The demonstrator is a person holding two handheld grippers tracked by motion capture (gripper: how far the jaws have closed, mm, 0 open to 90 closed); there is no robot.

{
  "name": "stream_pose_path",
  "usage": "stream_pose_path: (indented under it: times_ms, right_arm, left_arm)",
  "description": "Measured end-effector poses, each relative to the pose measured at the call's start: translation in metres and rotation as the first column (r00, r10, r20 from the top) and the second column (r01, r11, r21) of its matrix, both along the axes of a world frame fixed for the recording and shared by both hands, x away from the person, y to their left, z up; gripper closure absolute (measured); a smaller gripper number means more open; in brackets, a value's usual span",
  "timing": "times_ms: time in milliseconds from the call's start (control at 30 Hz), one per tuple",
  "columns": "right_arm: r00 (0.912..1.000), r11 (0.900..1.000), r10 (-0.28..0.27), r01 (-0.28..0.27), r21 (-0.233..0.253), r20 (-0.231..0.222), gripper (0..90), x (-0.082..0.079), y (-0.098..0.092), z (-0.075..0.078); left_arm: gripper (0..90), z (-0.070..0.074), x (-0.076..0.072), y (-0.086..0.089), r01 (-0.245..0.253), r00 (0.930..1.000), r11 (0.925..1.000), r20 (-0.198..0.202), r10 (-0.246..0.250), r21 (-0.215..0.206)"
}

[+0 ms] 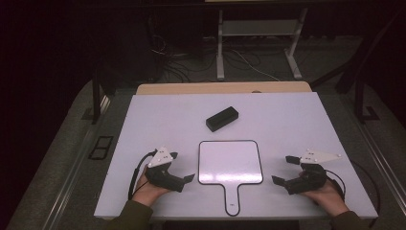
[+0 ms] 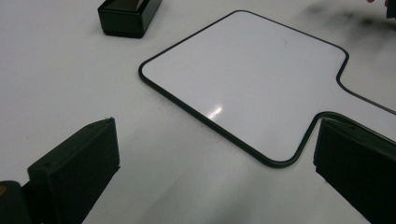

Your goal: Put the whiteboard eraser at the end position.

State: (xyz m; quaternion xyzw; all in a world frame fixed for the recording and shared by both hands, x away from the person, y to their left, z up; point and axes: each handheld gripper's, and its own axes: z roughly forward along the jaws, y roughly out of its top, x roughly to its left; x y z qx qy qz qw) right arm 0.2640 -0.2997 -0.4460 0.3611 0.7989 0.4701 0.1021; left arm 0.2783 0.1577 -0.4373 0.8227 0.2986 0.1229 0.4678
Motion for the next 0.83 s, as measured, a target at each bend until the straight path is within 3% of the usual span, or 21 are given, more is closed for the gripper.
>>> stream_pose_path:
  times_ms: [100,833]
  right_arm:
    - [1.0,1.0,0.0,0.0,-0.004,-0.002,0.0,0.0002,0.0001,-0.0004]
    - [1.0,1.0,0.0,0.0,-0.008,0.002,0.0,0.0,0.0,-0.0006]
  left_arm:
    - [0.0,-0.0013,-0.0025,0.0026,-0.005,0.9999,0.9999,-0.009,0.005,0.015]
    - [0.0,-0.0017,-0.0017,0.005,-0.006,0.9996,1.0,-0.027,0.006,0.0]
